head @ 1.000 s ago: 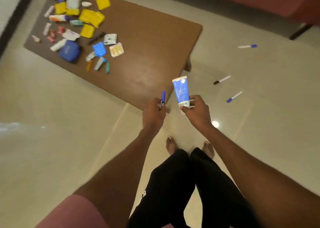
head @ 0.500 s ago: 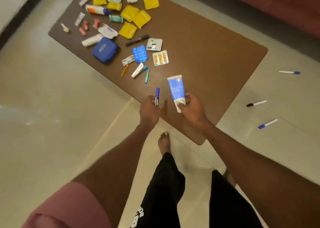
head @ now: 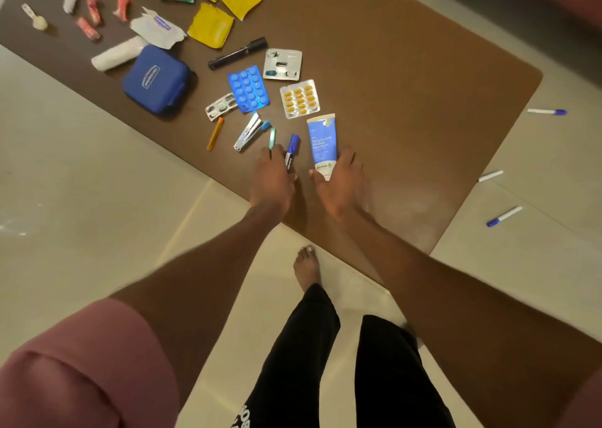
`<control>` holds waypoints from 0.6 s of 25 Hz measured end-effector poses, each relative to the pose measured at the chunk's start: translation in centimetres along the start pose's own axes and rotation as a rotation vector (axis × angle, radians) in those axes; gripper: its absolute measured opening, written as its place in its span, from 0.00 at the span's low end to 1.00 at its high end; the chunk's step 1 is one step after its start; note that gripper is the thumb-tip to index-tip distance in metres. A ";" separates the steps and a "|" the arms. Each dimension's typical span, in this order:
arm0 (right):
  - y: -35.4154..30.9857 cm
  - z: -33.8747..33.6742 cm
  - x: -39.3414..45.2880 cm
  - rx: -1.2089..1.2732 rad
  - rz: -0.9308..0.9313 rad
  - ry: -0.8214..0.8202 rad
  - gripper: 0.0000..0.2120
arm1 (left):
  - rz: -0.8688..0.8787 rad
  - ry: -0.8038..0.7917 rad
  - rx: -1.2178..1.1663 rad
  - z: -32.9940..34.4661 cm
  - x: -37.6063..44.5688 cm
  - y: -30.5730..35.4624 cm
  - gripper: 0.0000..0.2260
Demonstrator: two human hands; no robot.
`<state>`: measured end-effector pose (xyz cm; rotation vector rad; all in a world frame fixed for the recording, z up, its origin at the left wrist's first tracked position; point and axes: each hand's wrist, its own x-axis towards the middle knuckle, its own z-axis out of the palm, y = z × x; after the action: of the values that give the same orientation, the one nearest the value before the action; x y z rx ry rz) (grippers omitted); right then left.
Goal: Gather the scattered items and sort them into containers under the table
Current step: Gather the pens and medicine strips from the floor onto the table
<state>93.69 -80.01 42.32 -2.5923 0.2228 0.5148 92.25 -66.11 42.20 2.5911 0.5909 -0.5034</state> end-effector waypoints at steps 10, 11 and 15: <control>5.8 -7.5 -3.4 0.004 -0.106 0.292 0.24 | 0.267 0.188 -0.090 0.8 -6.7 10.2 0.12; 7.4 -8.7 -3.5 0.023 -0.079 0.316 0.24 | 0.248 0.135 -0.197 1.6 -7.5 12.4 0.12; 15.7 -13.7 -3.2 0.098 0.003 0.371 0.21 | 0.264 0.026 -0.387 6.1 -10.6 21.1 0.07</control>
<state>91.28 -100.12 47.98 -2.5714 0.3645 0.0171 91.82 -89.64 48.56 2.2609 0.3095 -0.2402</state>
